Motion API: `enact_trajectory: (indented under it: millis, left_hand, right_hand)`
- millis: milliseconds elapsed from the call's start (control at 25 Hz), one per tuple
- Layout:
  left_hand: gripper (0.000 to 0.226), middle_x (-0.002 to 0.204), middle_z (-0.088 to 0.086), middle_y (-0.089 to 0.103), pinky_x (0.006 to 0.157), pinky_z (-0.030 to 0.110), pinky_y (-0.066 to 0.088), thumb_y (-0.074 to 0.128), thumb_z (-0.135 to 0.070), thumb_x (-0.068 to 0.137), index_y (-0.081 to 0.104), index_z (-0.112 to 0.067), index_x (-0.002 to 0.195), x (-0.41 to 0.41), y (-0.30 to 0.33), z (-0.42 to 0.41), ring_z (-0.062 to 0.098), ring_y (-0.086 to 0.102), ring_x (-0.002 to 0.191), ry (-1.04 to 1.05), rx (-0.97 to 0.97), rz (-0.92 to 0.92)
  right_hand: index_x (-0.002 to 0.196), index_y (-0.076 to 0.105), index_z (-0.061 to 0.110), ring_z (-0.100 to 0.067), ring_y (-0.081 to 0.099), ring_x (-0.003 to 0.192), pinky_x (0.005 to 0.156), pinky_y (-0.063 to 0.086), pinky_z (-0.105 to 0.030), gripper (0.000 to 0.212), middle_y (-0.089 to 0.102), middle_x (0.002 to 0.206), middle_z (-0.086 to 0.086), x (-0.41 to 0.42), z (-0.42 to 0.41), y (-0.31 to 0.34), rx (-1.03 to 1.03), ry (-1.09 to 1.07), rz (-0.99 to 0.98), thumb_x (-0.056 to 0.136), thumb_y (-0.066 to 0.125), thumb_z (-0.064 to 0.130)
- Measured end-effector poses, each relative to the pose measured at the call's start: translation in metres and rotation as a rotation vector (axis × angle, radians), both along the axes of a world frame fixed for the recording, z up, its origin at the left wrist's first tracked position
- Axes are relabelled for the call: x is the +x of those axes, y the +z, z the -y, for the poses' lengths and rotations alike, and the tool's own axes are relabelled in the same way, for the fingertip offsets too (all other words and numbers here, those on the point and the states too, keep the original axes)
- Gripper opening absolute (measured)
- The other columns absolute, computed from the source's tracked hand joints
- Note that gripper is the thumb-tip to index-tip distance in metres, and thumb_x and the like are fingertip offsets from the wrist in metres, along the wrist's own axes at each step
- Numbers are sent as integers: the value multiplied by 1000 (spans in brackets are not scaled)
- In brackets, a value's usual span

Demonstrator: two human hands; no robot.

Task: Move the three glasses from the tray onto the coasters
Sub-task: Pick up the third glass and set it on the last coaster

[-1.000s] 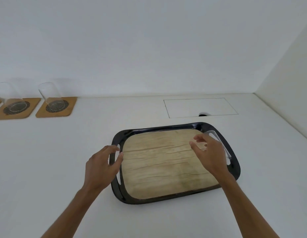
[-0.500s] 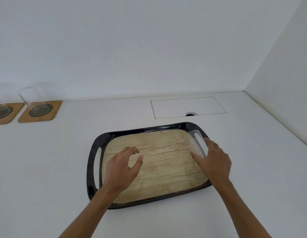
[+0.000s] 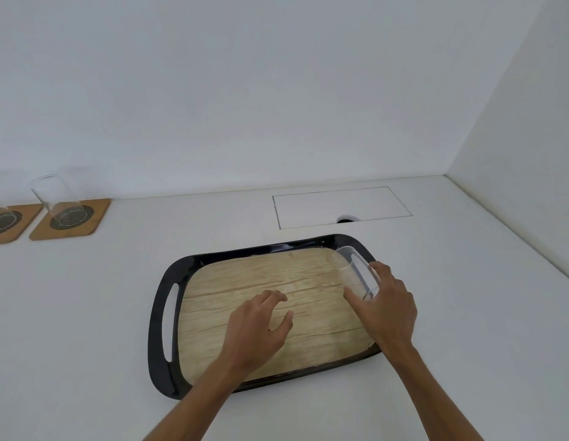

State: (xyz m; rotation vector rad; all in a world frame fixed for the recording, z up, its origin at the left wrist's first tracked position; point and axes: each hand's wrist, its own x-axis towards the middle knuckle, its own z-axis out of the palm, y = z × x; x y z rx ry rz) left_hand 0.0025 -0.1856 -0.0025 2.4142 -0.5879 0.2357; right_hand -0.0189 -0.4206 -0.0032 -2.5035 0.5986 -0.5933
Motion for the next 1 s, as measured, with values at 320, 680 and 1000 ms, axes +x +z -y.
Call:
enact_trajectory:
  millis: [320, 680, 1000]
  left_hand:
    - [87, 157, 1, 34, 119, 41, 18, 64, -57, 77, 29, -21, 149, 20, 25, 41, 18, 28, 144, -204, 103, 182]
    - [65, 112, -1, 68, 87, 28, 46, 78, -34, 60, 56, -15, 117, 22, 40, 39, 20, 65, 99, -131, 50, 222]
    - [53, 83, -12, 65, 66, 22, 50, 83, -51, 64, 59, -19, 100, 24, 64, 16, 3, 64, 76, 66, -326, -3]
  right_hand:
    - [97, 52, 39, -8, 67, 72, 68, 54, -30, 54, 72, 83, 11, -13, -19, 54, 320, 209, -94, 53, 68, 66]
    - [107, 34, 46, -5, 66, 76, 74, 50, -28, 73, 70, 78, 11, -10, -43, 89, 300, 368, -101, 50, 62, 81]
    - [125, 54, 38, 6, 62, 109, 83, 49, -18, 81, 71, 109, 22, -9, -85, 83, 551, 502, 142, 55, 83, 65]
